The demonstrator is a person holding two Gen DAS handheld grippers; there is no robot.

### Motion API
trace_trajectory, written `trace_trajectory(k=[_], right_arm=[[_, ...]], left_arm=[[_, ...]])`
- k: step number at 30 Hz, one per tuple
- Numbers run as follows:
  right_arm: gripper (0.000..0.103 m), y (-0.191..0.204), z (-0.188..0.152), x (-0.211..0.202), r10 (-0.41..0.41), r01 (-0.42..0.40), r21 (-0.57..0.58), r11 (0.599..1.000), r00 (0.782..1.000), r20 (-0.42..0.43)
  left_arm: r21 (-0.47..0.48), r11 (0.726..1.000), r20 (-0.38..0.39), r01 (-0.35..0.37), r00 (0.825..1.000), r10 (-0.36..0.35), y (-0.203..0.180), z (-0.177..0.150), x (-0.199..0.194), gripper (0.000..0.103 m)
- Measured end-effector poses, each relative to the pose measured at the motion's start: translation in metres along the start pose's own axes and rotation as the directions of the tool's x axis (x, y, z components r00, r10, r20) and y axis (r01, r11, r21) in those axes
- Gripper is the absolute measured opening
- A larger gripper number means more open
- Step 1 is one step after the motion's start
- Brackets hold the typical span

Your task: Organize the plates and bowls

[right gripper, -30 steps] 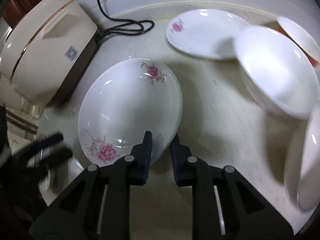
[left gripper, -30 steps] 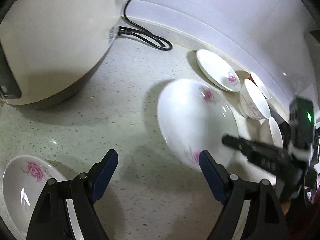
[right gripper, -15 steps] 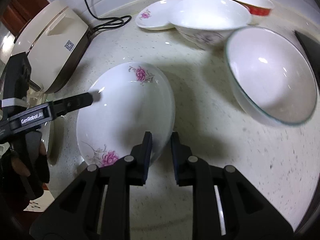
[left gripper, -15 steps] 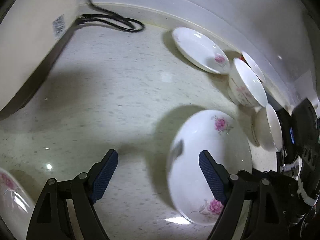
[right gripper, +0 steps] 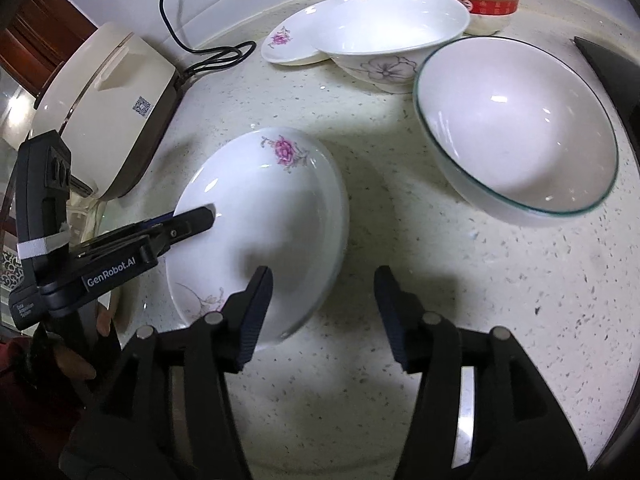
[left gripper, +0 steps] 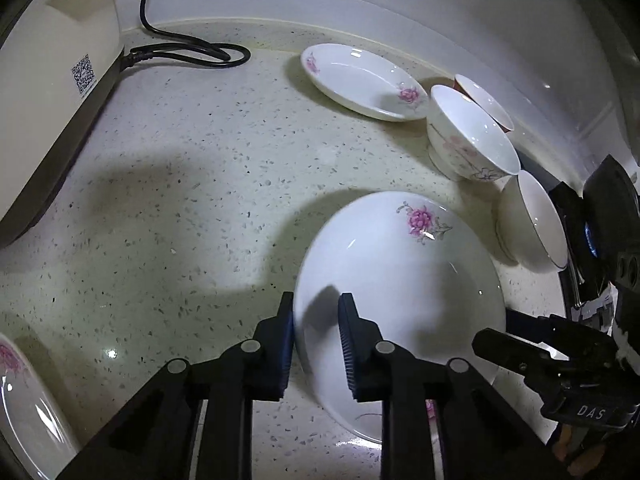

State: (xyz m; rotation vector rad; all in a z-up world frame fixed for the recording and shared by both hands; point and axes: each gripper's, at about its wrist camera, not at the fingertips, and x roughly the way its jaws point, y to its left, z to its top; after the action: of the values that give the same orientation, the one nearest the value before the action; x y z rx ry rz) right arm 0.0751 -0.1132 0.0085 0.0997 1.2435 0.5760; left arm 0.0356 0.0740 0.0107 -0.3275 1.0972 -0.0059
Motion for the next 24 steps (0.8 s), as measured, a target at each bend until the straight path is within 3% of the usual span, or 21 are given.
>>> trace_trajectory(k=[2,3,5,7,10,24], right_arm=[[0.051,0.001,0.001,0.003,0.012,-0.012,-0.010,1.000,1.000,-0.002],[0.040,0.002,0.002,0.005,0.018,-0.018,-0.012,1.000,1.000,-0.010],[0.036,0.002,0.003,0.007,0.005,-0.005,-0.009,1.000,1.000,-0.011],[0.018,-0.002,0.002,0.007,-0.016,0.015,-0.005,1.000,1.000,-0.014],[0.016,-0.008,-0.001,0.005,0.014,-0.014,0.035,0.999,1.000,-0.012],[0.016,-0.009,-0.009,0.000,0.007,-0.006,0.049,0.999,1.000,-0.001]], left_arm=[[0.004,1.000,-0.003,0.004,1.000,-0.004,0.000,-0.001,-0.001,0.022],[0.008,1.000,-0.005,0.004,1.000,-0.004,-0.001,-0.002,-0.001,0.022],[0.009,1.000,-0.003,-0.002,1.000,0.002,-0.003,-0.004,-0.001,0.022],[0.001,1.000,-0.004,-0.005,1.000,0.005,0.000,-0.007,-0.004,0.022],[-0.001,1.000,-0.006,0.002,1.000,-0.002,0.001,-0.011,-0.007,0.022],[0.032,0.999,0.002,-0.015,1.000,0.015,-0.007,-0.017,-0.012,0.022]])
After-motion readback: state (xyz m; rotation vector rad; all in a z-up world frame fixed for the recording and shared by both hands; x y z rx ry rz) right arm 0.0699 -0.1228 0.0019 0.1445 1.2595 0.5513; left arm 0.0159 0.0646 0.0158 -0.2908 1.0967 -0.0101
